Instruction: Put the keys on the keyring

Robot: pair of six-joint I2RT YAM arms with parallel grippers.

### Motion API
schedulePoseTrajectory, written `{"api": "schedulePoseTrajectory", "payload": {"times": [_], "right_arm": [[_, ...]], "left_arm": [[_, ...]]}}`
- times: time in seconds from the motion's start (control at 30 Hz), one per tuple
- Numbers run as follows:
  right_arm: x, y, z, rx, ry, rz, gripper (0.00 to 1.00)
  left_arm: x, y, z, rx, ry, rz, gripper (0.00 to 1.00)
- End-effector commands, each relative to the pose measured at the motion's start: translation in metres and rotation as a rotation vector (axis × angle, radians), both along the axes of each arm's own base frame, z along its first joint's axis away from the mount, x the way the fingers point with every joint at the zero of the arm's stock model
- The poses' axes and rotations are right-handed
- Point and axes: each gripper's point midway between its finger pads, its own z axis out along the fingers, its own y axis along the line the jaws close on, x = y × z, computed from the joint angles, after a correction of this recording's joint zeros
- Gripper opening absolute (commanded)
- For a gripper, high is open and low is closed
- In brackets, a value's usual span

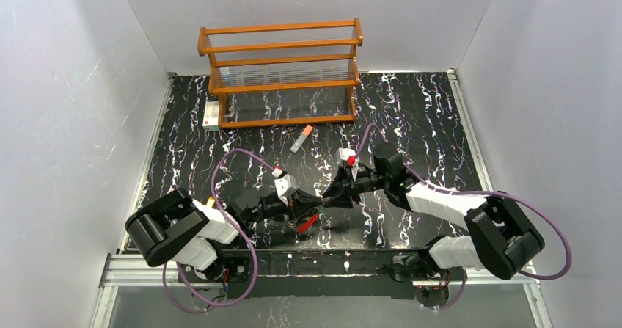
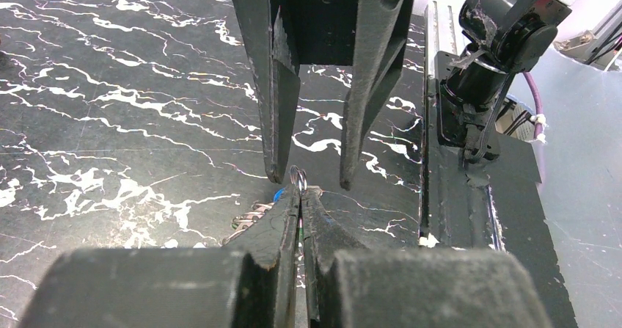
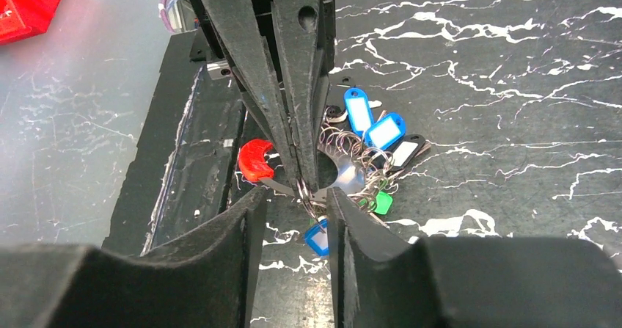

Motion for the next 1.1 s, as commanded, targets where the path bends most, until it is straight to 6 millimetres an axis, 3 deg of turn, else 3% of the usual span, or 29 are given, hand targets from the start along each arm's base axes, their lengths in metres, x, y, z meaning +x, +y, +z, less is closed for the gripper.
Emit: {"api": "schedulePoseTrajectory", "payload": {"times": [0.0, 0.63, 0.73, 0.9, 1.07], "right_arm": [[0.006, 0.005, 0.009, 0.031, -0.026, 0.004, 0.42], [0.007, 0.005, -0.001, 0.015, -0.006, 0.002, 0.33], [0.006, 0.006, 0.000, 0.024, -0.009, 0.012, 0.26], [0.003, 0.006, 0.000, 0.025, 0.005, 0.026, 0.01], [0.004, 0.004, -0.005, -0.006, 0.008, 0.024, 0.01]], "left_arm": [[-0.004, 0.001, 0.017, -0.049, -0.055, -0.014, 0.00], [-0.007, 0.003, 0.021, -0.056, -0.079, -0.023, 0.00], [-0.007, 0.003, 0.020, -0.056, -0.080, -0.021, 0.00], [-0.007, 0.002, 0.021, -0.058, -0.079, -0.024, 0.00], [-0.006, 0.004, 0.022, -0.058, -0.087, -0.013, 0.04]]}}
